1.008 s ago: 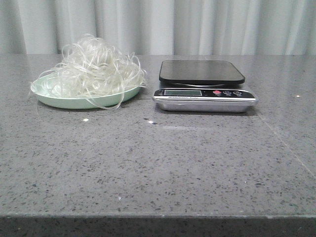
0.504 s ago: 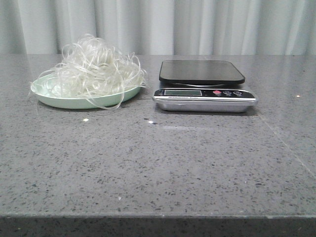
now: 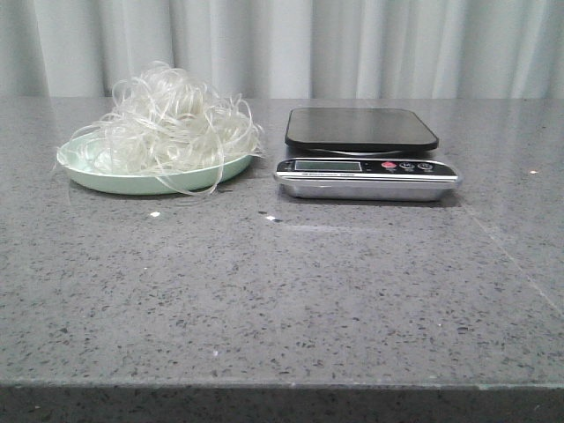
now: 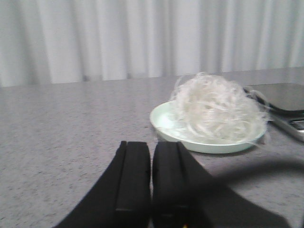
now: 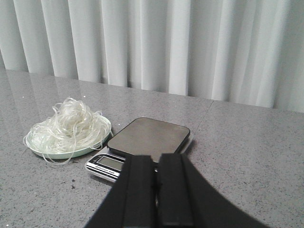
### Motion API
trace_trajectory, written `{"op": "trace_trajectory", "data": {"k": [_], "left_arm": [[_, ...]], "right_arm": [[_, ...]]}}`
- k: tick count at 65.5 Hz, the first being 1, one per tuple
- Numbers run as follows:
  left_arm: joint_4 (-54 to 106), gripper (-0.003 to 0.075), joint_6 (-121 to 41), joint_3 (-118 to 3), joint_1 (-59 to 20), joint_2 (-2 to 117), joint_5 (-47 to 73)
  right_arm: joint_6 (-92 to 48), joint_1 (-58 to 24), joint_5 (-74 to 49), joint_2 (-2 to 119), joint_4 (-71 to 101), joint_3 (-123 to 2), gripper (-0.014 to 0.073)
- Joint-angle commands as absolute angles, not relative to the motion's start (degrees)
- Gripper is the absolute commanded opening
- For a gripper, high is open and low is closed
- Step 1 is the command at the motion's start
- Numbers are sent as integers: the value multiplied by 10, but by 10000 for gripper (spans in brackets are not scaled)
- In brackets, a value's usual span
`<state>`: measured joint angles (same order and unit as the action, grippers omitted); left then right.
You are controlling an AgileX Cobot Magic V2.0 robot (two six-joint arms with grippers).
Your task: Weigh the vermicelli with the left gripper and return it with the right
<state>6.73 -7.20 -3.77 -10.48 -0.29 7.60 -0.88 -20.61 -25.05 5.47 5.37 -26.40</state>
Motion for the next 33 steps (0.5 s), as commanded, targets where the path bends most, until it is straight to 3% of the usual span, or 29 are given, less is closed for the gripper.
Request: {"op": "trace_trajectory", "data": {"k": [1, 17, 33], "left_arm": [[69, 146, -73, -27, -63, -15, -21], [58, 146, -72, 5, 12, -15, -31], [55, 146, -72, 5, 20, -15, -40]], "right_arm": [[-10, -202, -207, 62, 52, -278, 167], [-10, -202, -207, 62, 52, -278, 167], [-10, -202, -207, 62, 52, -278, 167]]}}
